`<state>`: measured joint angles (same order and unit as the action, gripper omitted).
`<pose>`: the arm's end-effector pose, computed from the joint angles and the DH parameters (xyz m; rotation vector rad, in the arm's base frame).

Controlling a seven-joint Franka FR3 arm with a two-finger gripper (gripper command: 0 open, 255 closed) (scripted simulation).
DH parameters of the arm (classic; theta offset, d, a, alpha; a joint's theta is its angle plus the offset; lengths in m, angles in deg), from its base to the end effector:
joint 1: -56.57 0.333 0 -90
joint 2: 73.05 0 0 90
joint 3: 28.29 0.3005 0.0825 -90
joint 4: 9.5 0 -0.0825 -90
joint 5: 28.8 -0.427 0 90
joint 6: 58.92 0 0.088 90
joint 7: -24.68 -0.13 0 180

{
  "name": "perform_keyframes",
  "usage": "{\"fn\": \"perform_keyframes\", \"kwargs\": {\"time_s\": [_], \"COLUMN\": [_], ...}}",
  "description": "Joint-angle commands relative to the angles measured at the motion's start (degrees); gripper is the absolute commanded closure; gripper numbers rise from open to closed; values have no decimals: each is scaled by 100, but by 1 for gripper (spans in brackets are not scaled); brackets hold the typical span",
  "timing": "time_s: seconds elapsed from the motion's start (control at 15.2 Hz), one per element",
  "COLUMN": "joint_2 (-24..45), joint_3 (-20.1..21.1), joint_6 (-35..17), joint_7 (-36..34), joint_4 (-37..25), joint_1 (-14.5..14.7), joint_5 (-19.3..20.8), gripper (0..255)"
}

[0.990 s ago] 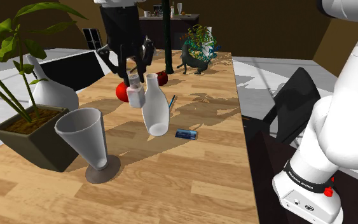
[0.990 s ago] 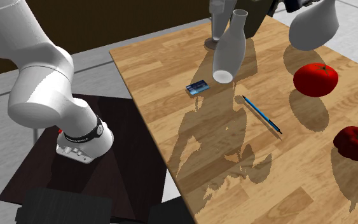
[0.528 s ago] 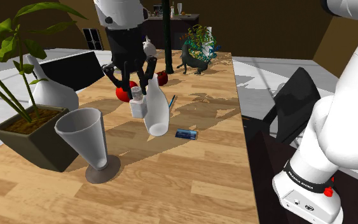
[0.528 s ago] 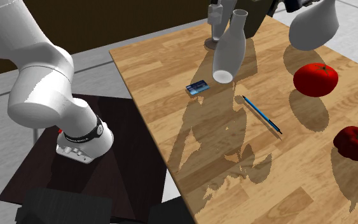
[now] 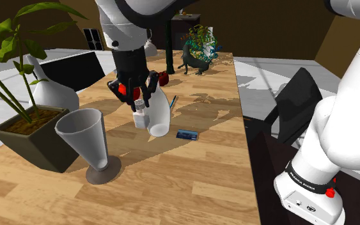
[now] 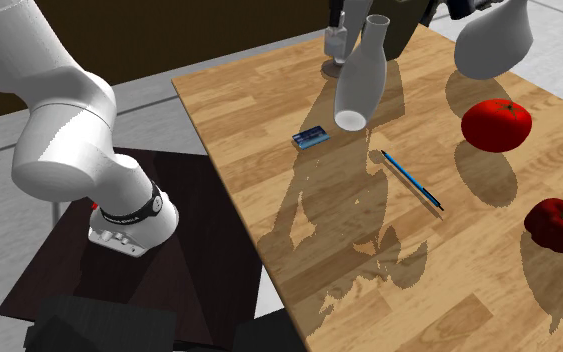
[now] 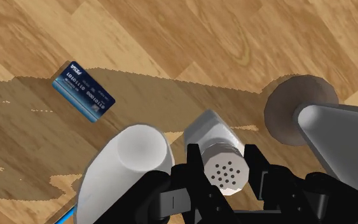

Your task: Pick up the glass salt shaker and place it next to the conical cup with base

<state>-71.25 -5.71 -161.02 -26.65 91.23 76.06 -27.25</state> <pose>0.4586 0.4073 0.4895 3.1185 -0.2438 0.0109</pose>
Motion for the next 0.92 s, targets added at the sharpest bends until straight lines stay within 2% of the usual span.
{"fn": "perform_keyframes", "kwargs": {"time_s": [0.0,0.86], "joint_2": [17,171], "joint_3": [-2,-1], "joint_6": [-157,-1129], "joint_7": [-2,-64], "joint_4": [138,969], "joint_1": [-2,7], "joint_5": [8,82], "gripper": [255,255]}}
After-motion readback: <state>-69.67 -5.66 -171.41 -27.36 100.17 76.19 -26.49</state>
